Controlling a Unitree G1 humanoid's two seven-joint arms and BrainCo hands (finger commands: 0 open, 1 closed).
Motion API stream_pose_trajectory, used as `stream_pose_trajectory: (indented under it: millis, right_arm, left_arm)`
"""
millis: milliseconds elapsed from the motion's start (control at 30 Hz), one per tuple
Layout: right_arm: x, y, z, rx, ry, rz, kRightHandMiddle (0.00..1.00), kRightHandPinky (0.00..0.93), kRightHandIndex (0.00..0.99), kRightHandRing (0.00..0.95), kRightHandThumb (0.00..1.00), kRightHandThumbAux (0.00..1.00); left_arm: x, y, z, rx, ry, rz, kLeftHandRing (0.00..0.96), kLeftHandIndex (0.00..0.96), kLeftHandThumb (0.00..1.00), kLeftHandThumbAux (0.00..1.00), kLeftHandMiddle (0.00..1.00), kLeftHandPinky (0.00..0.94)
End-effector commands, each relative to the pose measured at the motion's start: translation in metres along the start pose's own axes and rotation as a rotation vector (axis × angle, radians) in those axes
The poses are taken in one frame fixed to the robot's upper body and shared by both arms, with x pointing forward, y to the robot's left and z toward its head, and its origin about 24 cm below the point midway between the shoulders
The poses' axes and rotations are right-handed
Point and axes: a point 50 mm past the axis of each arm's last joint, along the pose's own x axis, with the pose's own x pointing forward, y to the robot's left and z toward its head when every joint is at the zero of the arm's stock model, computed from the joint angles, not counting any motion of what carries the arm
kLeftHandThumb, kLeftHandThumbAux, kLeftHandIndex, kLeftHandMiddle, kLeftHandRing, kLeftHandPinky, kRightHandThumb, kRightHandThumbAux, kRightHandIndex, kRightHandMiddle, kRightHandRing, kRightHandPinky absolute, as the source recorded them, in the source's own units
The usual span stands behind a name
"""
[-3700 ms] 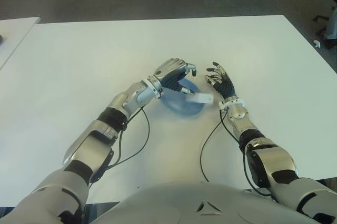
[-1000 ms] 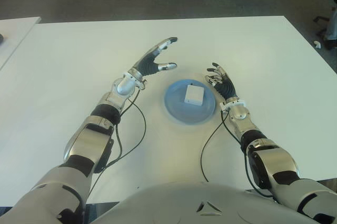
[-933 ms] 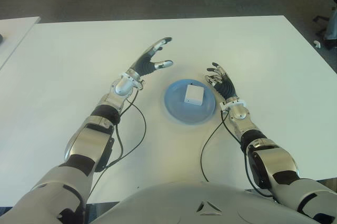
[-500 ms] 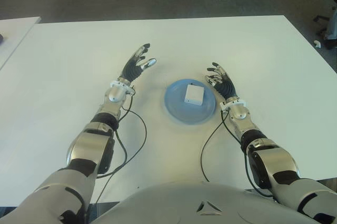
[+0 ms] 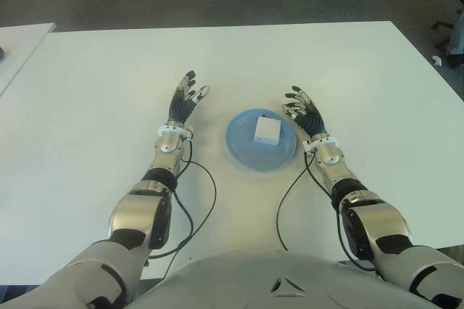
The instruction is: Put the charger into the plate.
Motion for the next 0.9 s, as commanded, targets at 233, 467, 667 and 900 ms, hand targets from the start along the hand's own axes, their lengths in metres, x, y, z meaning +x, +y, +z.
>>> stream_pose_trajectory:
  millis: [233, 467, 667, 900]
  right_arm:
    - [-0.024, 0.015, -0.033, -0.001, 0.173, 0.065, 0.192, 0.328, 0.0, 0.281, 0.064, 0.629]
    - [-0.023, 0.015, -0.032, -0.008, 0.17, 0.055, 0.198, 0.306, 0.0, 0.266, 0.064, 0.641]
    - [-0.022, 0.016, -0.031, -0.015, 0.165, 0.039, 0.209, 0.293, 0.0, 0.265, 0.08, 0.633]
    - [-0.021, 0.016, -0.03, -0.019, 0.158, 0.028, 0.218, 0.282, 0.0, 0.264, 0.072, 0.594]
  left_arm:
    - [-0.015, 0.006, -0.021, -0.01, 0.1, 0.056, 0.0, 0.0, 0.0, 0.574, 0.0, 0.0]
    - [-0.025, 0.001, -0.031, -0.019, 0.139, 0.046, 0.0, 0.0, 0.0, 0.583, 0.0, 0.0]
    - [-0.028, -0.002, -0.035, -0.024, 0.155, 0.037, 0.0, 0.0, 0.0, 0.571, 0.0, 0.0]
    - [-0.03, -0.004, -0.038, -0.036, 0.174, 0.026, 0.0, 0.0, 0.002, 0.561, 0.0, 0.0]
